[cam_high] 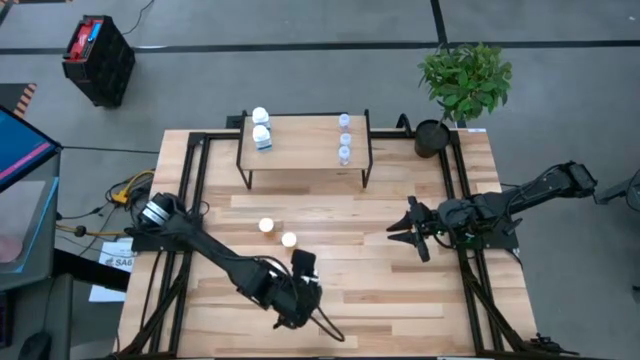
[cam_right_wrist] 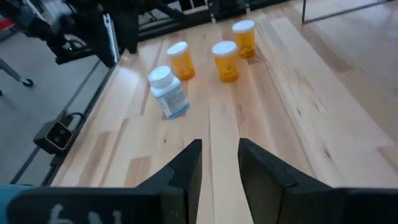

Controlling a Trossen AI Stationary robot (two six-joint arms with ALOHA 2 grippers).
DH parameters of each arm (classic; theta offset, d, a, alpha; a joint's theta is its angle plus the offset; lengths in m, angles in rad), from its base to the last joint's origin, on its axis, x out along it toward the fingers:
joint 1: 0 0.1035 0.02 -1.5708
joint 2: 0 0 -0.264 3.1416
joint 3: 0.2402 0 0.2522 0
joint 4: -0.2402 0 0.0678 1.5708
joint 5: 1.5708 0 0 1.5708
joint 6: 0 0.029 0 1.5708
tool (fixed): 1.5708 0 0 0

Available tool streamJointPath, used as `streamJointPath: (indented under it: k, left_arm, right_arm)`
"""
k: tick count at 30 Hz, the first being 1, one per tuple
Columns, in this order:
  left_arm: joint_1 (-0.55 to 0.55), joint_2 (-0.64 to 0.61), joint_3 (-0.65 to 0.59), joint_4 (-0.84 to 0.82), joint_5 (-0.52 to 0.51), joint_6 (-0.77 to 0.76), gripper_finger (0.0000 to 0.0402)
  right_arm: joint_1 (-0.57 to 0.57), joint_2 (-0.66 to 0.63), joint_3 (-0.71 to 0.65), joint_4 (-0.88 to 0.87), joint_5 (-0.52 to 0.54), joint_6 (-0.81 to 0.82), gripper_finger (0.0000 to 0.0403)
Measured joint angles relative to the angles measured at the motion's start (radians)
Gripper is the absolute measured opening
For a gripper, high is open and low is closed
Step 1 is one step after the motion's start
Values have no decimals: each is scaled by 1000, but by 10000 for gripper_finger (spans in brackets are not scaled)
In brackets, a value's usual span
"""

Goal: Pick and place medicine bottles onto shelf by color
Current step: Put the white pill bottle on the shelf aligned with the other white pill bottles

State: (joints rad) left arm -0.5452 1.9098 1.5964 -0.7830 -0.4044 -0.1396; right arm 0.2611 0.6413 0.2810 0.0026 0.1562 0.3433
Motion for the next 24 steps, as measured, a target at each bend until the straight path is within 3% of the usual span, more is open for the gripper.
streamJointPath:
  k: [5,12,18,24]
  left_arm:
    - [66,1,21,-33,168,-14,254]
    - [150,1,41,-155,292,265,254]
    - [187,2,40,-241,299,447,254]
    - [190,16,41,-220,307,469,254]
  right_arm:
    - [0,0,0,-17,0,0,127]
    - [0,0,0,-58,-1,3,127]
    - [0,0,0,-55,-1,0,127]
    - [1,0,0,-56,-1,-3,127]
